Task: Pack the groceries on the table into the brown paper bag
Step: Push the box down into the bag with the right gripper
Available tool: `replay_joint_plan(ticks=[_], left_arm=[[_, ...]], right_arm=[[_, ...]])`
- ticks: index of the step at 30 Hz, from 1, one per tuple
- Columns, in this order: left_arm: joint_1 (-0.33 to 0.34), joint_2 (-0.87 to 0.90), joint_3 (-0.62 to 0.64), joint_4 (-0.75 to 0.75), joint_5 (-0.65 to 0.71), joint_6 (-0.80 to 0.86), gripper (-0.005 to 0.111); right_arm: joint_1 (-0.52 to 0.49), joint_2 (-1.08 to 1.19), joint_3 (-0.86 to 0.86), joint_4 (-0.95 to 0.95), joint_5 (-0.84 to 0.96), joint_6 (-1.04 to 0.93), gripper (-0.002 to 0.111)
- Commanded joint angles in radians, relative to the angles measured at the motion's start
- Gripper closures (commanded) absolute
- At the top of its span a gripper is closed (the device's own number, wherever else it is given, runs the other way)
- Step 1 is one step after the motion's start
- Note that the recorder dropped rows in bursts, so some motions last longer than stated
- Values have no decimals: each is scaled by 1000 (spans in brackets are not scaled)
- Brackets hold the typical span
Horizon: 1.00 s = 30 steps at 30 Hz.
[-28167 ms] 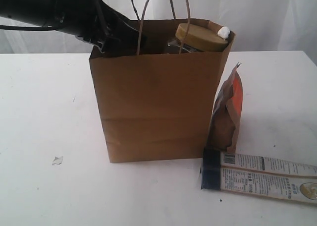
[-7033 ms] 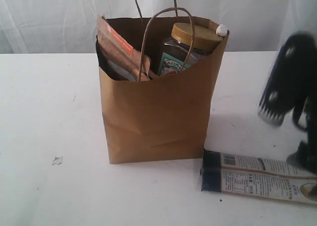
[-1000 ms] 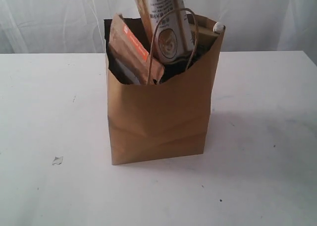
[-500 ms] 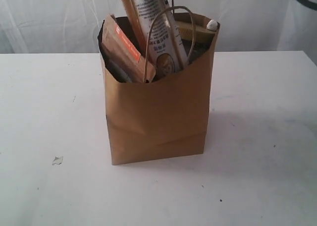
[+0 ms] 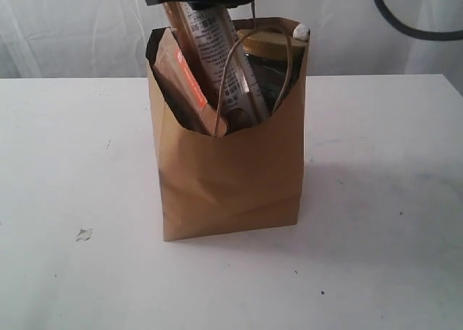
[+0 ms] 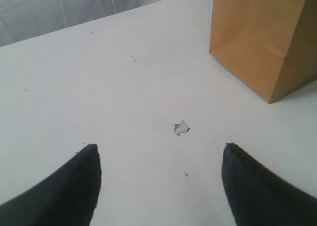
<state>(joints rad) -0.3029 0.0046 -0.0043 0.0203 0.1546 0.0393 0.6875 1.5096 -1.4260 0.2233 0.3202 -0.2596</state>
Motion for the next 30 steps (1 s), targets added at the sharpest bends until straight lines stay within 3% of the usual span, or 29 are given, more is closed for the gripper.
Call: replay_joint_plan(ticks=[1, 30], left_arm=[[-2, -5, 4, -10, -4, -6, 36], [-2, -5, 4, -10, -4, -6, 36]], right_arm=[[-1, 2, -16, 10, -28, 36, 108], [-21, 35, -16, -19, 240, 117, 108]])
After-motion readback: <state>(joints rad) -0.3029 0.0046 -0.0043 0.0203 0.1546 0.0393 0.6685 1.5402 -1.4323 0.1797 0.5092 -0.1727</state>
